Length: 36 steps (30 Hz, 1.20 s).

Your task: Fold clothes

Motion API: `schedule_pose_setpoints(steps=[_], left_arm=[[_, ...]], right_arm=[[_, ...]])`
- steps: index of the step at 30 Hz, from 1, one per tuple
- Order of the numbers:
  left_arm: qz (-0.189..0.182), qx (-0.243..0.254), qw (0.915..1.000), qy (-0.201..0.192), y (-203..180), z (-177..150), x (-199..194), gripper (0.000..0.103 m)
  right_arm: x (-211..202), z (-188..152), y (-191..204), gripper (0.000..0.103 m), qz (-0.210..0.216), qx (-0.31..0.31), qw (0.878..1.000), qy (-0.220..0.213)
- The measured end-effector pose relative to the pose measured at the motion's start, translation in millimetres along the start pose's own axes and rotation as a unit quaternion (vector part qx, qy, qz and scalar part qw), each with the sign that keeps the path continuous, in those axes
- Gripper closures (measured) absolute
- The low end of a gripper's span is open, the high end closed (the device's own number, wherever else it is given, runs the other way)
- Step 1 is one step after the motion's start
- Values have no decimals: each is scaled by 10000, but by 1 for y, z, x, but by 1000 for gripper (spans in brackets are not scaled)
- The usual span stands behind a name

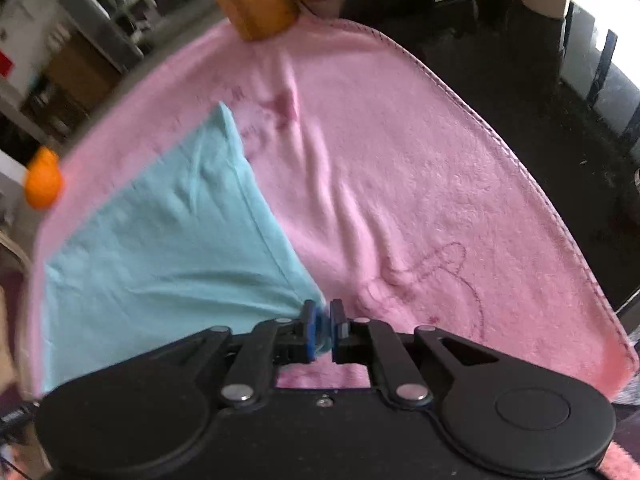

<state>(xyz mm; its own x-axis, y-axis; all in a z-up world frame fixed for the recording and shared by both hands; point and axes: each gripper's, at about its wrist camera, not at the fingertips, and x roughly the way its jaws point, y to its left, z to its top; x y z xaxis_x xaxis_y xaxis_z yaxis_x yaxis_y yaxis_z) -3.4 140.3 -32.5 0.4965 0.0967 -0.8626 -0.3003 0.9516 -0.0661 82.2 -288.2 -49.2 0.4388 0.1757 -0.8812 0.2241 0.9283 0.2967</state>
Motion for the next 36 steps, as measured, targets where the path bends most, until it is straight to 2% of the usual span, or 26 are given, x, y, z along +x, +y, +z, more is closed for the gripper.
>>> schedule_pose_setpoints(steps=[1, 2, 3, 4, 6, 8, 12, 15, 16, 18, 19, 20, 23, 27, 28, 30, 32, 35, 36], left_arm=[[86, -10, 9999, -111, 0, 0, -5, 74], [136, -52, 9996, -258, 2, 1, -9, 75], [181, -99, 9989, -410, 5, 2, -14, 77], [143, -145, 9983, -544, 5, 3, -17, 85], [-113, -150, 9975, -683, 1, 5, -21, 85], [-414, -8, 9973, -611, -15, 7, -15, 86], [-979, 170, 9946, -306, -48, 10, 3, 85], [-1114, 177, 9936, -26, -63, 8, 18, 85], [-1050, 217, 9942, 73, -66, 7, 23, 85], [-915, 312, 9952, 134, -63, 3, 25, 85], [-872, 333, 9955, 170, -58, 0, 23, 84], [-830, 353, 9957, 206, -53, -2, 21, 84], [-650, 393, 9967, 277, -36, -9, 13, 85], [-230, 399, 9987, 202, -9, -23, -5, 86], [-142, 438, 9989, 127, -6, -26, -10, 87], [-172, 441, 9989, -12, -5, -30, -17, 86], [-444, 406, 9981, -116, -9, -26, -21, 85], [-587, 614, 9962, -167, -33, -25, -19, 82], [-629, 687, 9955, -183, -41, -24, -18, 82]], right_arm=[[-2, 0, 1, 80, -117, -22, 9999, -80], [-5, 0, 0, 76, 67, 48, 9998, -153], [-8, 0, -1, 75, 308, 136, 9992, -224], [-11, 0, -2, 75, 548, 223, 9978, -296], [-16, 1, -4, 75, 1029, 397, 9929, -438], [-22, 1, -6, 75, 1506, 570, 9853, -579], [4, 2, 19, 78, 2186, 762, 9728, -109], [27, -1, 35, 78, 2486, 961, 9632, 339], [34, -2, 38, 78, 2537, 1012, 9607, 489], [44, -3, 40, 78, 2304, 950, 9657, 724], [46, -4, 37, 83, 2122, 911, 9695, 824], [46, -7, 28, 86, 2083, 984, 9688, 912], [39, -6, -3, 87, 2030, 1391, 9635, 1052], [6, -7, -43, 85, 1537, 1426, 9753, 687], [-5, -9, -49, 74, 1328, 1351, 9805, 530], [-24, -15, -58, 69, 813, 1106, 9904, 146], [-34, -22, -59, 69, 872, 1043, 9907, -106], [-33, -34, -59, 69, 1779, 1275, 9758, 31], [-29, -37, -55, 69, 1959, 1289, 9720, 138]])
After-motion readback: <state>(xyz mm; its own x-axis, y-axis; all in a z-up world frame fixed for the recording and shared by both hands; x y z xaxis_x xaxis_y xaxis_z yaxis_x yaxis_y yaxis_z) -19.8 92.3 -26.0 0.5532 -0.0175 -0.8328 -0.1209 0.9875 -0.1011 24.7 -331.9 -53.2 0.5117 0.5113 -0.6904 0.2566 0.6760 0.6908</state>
